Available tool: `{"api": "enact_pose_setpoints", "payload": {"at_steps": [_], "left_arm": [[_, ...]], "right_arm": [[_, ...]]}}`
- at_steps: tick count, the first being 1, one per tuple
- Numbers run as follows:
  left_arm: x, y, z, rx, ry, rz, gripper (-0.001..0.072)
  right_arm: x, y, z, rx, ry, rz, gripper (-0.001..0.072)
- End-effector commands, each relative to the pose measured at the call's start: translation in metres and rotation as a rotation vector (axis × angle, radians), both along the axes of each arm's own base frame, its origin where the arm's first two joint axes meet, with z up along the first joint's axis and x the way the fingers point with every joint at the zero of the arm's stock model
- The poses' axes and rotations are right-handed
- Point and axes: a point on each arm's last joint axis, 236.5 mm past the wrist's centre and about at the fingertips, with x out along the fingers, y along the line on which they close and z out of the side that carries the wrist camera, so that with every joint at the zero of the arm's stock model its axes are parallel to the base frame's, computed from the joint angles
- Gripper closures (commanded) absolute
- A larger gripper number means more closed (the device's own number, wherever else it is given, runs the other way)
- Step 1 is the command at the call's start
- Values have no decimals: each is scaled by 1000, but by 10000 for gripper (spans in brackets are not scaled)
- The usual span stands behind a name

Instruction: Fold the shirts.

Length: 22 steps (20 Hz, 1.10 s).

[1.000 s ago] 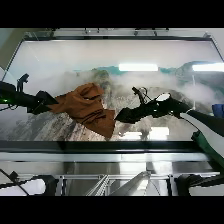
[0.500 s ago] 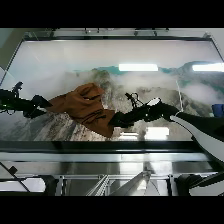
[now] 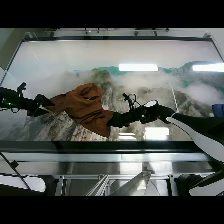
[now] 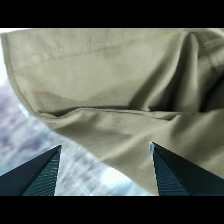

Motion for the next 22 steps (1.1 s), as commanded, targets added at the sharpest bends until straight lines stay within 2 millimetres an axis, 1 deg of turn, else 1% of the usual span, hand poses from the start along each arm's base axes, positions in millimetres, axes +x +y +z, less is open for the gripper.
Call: {"api": "enact_pose_setpoints", "payload": {"at_steps": [1, 2, 3, 4, 5, 6, 7, 8, 9, 10, 12, 13, 14, 15, 16, 17, 18, 19, 20, 21, 22], "left_arm": [[9, -3, -14, 40, -12, -4, 146], [16, -8, -14, 51, -34, -4, 272], [25, -16, -11, 46, -60, 1, 527], [33, -25, -7, 40, -80, -5, 689], [39, -33, -1, 29, -99, -14, 689], [46, -43, 10, 5, -117, -32, 689], [51, -52, 26, -26, -135, -55, 689], [58, -61, 50, -62, -169, -80, 689], [63, -69, 83, -96, -227, -113, 689], [66, -75, 119, -113, -302, -150, 689], [62, -85, 209, -116, -490, -221, 689], [55, -90, 260, -102, -605, -246, 689], [44, -93, 309, -80, -719, -261, 689], [26, -99, 362, -52, -842, -275, 689], [5, -103, 408, -4, -955, -286, 689], [-23, -108, 453, 62, -1072, -297, 689], [-53, -114, 492, 138, -1179, -303, 688], [-82, -123, 522, 202, -1270, -311, 688], [-109, -132, 549, 264, -1356, -314, 688], [-134, -141, 574, 328, -1451, -311, 688], [-151, -146, 593, 377, -1525, -299, 688]], "right_arm": [[0, 4, 10, 37, -13, 5, 687], [0, 4, 10, 39, -12, 7, 687], [0, 4, 11, 40, -13, 8, 687], [0, 4, 11, 40, -14, 8, 687], [-1, 5, 12, 43, -15, 11, 687], [-2, 5, 16, 50, -21, 18, 688], [-3, 6, 23, 68, -42, 32, 688], [-3, 5, 40, 104, -63, 44, 688], [-1, 1, 63, 152, -100, 57, 688], [4, -7, 89, 196, -149, 61, 688], [21, -38, 154, 261, -293, 18, 688], [30, -59, 195, 292, -396, -26, 688], [33, -80, 241, 339, -511, -69, 688], [27, -100, 292, 401, -629, -110, 687], [9, -120, 347, 471, -761, -145, 687], [-15, -136, 394, 514, -892, -175, 687], [-42, -146, 428, 525, -1014, -195, 687], [-71, -151, 455, 510, -1137, -216, 687], [-91, -156, 473, 481, -1229, -257, 687], [-102, -162, 487, 427, -1306, -328, 687], [-102, -170, 492, 353, -1353, -406, 687]]}}
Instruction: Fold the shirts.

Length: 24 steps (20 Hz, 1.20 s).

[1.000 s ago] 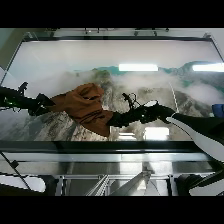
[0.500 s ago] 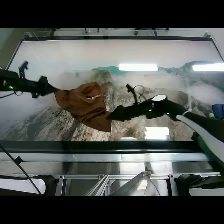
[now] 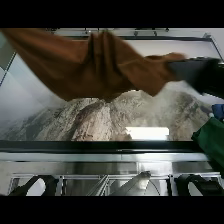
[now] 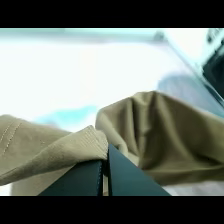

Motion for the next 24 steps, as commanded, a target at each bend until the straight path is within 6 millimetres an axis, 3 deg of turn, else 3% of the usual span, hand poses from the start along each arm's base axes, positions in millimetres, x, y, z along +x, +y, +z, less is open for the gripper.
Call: {"api": "enact_pose_setpoints", "payload": {"at_steps": [1, 3, 4, 6, 8, 10, 12, 13, 14, 15, 16, 17, 19, 21, 24], "left_arm": [[-82, -27, 80, 111, -314, 74, 688], [-69, -18, 65, 107, -261, 87, 688], [-53, -14, 44, 79, -177, 62, 688], [-9, -9, -18, 17, 43, -15, 688], [51, 2, -100, -33, 269, -28, 688], [103, -1, -185, -47, 443, -51, 688], [140, -24, -281, -66, 628, -121, 689], [149, -35, -323, -80, 725, -152, 690], [151, -46, -363, -87, 827, -199, 686], [154, -52, -390, -109, 916, -221, 468], [157, -55, -410, -150, 1015, -220, 174], [158, -52, -420, -174, 1083, -223, -11], [147, -40, -420, -203, 1197, -257, -9], [119, -30, -409, -215, 1303, -305, -7], [73, -28, -403, -211, 1369, -280, -8]], "right_arm": [[-33, -33, 43, -28, -172, -330, 687], [1, -50, 14, -103, -54, -434, 687], [23, -54, -6, -134, 21, -442, 687], [77, -62, -57, -195, 182, -441, 687], [129, -71, -122, -237, 370, -436, 687], [172, -73, -207, -267, 591, -395, 687], [194, -71, -284, -299, 752, -352, 687], [199, -72, -321, -306, 837, -336, 686], [201, -74, -350, -311, 907, -327, 608], [202, -79, -374, -310, 967, -327, 296], [203, -87, -388, -307, 1002, -334, 190], [204, -99, -394, -302, 1020, -350, 190], [203, -125, -385, -264, 1027, -365, 190], [204, -157, -372, -243, 1015, -394, 190], [204, -201, -375, -208, 1070, -488, 190]]}}
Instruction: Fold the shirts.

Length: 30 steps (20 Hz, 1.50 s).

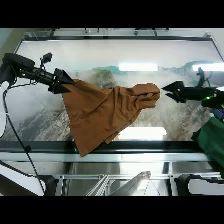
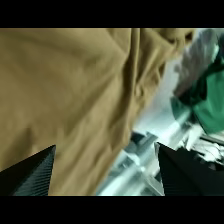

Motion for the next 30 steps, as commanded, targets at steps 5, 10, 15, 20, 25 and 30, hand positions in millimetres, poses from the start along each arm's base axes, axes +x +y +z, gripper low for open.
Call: {"api": "enact_pose_setpoints", "payload": {"at_steps": [5, 10, 15, 20, 25, 30], "left_arm": [[-161, -11, -37, 116, 318, 58, 1], [-259, -35, -92, 173, 483, 145, 2], [-267, -30, -119, 219, 408, 327, 2], [-253, -30, -135, 234, 358, 411, 4], [-240, -52, -156, 295, 369, 302, 341], [-226, -84, -140, 284, 283, 133, 688]], "right_arm": [[-7, -49, -17, -47, 61, -77, 191], [-8, -42, -19, -47, 63, -56, 192], [-8, -37, -19, -45, 64, -45, 192], [-8, -30, -18, -42, 62, -31, 193], [-6, -25, -16, -30, 57, -30, 193], [-4, -28, -34, -38, 88, -46, 218]]}}
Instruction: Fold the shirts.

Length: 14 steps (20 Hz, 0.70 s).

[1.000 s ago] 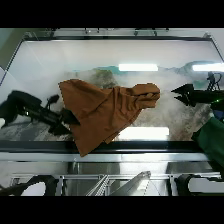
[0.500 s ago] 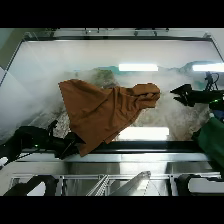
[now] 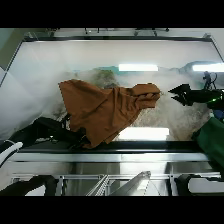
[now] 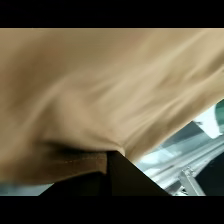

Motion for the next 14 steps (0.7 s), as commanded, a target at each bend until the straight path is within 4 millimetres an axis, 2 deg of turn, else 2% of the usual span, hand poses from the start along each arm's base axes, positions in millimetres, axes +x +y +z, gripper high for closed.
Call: {"api": "enact_pose_setpoints", "payload": {"at_steps": [1, 4, 7, 8, 13, 14], "left_arm": [[6, -17, 8, -18, -21, -82, 688], [-1, -19, 12, -33, 2, -100, 688], [-7, -20, 15, -46, 25, -116, 688], [-8, -20, 15, -47, 27, -117, 688], [-9, -21, 16, -52, 33, -121, 688], [-9, -21, 16, -52, 28, -124, 688]], "right_arm": [[0, 4, -21, 9, 42, 3, 218], [-5, 22, -55, 30, 119, 29, 218], [-14, 54, -77, 52, 188, 85, 254], [-15, 65, -79, 62, 201, 98, 293], [-4, 103, -64, 60, 181, 164, 297], [-1, 109, -59, 61, 172, 176, 334]]}}
